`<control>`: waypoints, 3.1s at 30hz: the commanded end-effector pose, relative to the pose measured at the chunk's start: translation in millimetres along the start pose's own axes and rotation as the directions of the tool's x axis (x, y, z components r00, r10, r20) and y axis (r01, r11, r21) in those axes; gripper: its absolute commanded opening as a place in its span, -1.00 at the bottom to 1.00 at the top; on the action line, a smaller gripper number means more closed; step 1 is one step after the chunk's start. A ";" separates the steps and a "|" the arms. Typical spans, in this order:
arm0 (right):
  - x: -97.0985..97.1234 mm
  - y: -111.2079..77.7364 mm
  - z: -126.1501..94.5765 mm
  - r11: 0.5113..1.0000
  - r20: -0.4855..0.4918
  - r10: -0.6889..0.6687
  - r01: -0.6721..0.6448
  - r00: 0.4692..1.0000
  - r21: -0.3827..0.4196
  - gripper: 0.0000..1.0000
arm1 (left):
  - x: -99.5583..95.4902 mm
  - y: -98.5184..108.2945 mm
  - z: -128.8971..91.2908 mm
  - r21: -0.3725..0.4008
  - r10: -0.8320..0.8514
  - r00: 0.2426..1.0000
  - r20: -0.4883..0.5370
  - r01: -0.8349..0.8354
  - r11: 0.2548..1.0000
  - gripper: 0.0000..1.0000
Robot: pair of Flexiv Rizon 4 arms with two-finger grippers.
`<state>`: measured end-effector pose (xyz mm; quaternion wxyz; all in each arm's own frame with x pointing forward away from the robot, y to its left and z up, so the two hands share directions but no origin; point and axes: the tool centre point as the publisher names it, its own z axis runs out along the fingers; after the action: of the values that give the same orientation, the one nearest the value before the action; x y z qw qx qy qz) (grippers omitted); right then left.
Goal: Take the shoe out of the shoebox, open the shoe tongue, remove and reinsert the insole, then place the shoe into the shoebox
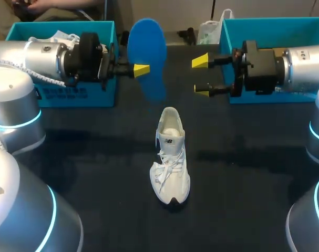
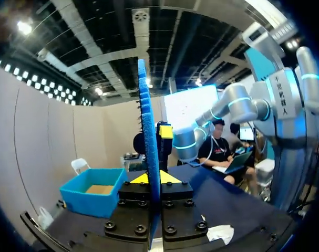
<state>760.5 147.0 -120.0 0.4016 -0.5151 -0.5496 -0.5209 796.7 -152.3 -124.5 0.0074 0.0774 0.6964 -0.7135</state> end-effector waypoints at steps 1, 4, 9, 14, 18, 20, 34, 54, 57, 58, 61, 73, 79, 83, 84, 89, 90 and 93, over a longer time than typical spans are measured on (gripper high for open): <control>0.3 0.1 2.2 1.000 0.002 0.000 0.000 1.000 -0.001 1.00 | -3.1 0.6 0.4 -0.030 0.518 0.853 -0.058 -0.520 0.853 -1.00; 0.3 0.1 2.2 1.000 0.002 0.000 0.000 1.000 -0.001 1.00 | -3.1 0.6 0.4 -0.030 0.518 0.853 -0.058 -0.520 0.853 -1.00; 0.3 0.1 2.2 1.000 0.002 0.000 0.000 1.000 -0.001 1.00 | -3.1 0.6 0.4 -0.030 0.518 0.853 -0.058 -0.520 0.853 -1.00; 0.3 0.1 2.2 1.000 0.002 0.000 0.000 1.000 -0.001 1.00 | -3.1 0.6 0.4 -0.030 0.518 0.853 -0.058 -0.520 0.853 -1.00; 0.3 0.1 2.2 1.000 0.002 0.000 0.000 1.000 -0.001 1.00 | -3.1 0.6 0.4 -0.030 0.518 0.853 -0.058 -0.520 0.853 -1.00; 0.3 0.1 2.2 1.000 0.002 0.000 0.000 1.000 -0.001 1.00 | -3.1 0.6 0.4 -0.030 0.518 0.853 -0.058 -0.520 0.853 -1.00; 0.3 0.1 2.2 1.000 0.002 0.000 0.000 1.000 -0.001 1.00 | -8.0 -6.3 3.2 -0.034 0.734 0.676 -0.059 -0.736 0.676 -1.00; 1.6 0.9 4.8 1.000 0.004 0.000 0.000 1.000 0.010 1.00 | -11.1 4.9 9.9 -0.046 0.948 0.288 -0.132 -0.958 0.284 -1.00; 2.0 1.3 8.0 1.000 0.001 0.003 -0.003 1.000 0.020 1.00 | -13.5 7.2 11.8 -0.046 0.966 0.221 -0.133 -0.975 0.217 -1.00; 2.0 1.3 9.2 1.000 -0.002 0.005 -0.005 1.000 0.025 1.00 | -14.2 7.5 12.5 -0.057 0.969 0.213 -0.122 -0.977 0.207 -1.00; 3.1 1.4 14.0 0.999 0.001 0.012 -0.012 1.000 0.048 1.00 | -16.9 7.8 13.7 -0.062 0.982 0.147 -0.117 -0.988 0.140 -1.00; 7.2 2.1 33.8 0.995 -0.003 0.025 -0.024 1.000 0.097 1.00 | -28.7 13.0 25.0 -0.079 0.997 0.013 -0.081 -0.997 0.006 -1.00; 8.0 2.8 42.5 0.994 -0.013 0.026 -0.024 1.000 0.107 1.00 | -32.2 14.8 32.9 -0.084 0.997 -0.008 -0.073 -0.996 -0.014 -1.00; 7.5 4.2 47.2 0.993 -0.016 0.027 -0.025 1.000 0.113 1.00 | -31.5 14.8 39.6 -0.085 0.998 -0.011 -0.062 -0.996 -0.016 -1.00; 6.8 4.3 48.3 0.993 -0.016 0.029 -0.027 0.999 0.114 1.00 | -30.9 14.6 41.9 -0.085 0.998 -0.009 -0.058 -0.996 -0.014 -1.00; 5.1 4.4 51.7 0.993 -0.021 0.034 -0.032 0.999 0.116 0.84 | -29.8 13.0 49.8 -0.093 0.999 -0.010 -0.042 -0.996 -0.014 -1.00; 5.0 4.4 52.1 0.993 -0.022 0.035 -0.032 0.999 0.116 0.70 | -29.7 12.7 51.8 -0.097 0.999 -0.011 -0.038 -0.995 -0.015 -1.00; 4.6 4.3 53.0 0.993 -0.025 0.037 -0.034 0.999 0.114 0.22 | -29.0 11.3 56.3 -0.098 0.999 -0.011 -0.032 -0.995 -0.014 -1.00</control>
<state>768.0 195.7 -120.6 0.4466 -0.4938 -0.5644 -0.4880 820.8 -204.1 -130.2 0.5289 0.5342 0.4664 -0.4663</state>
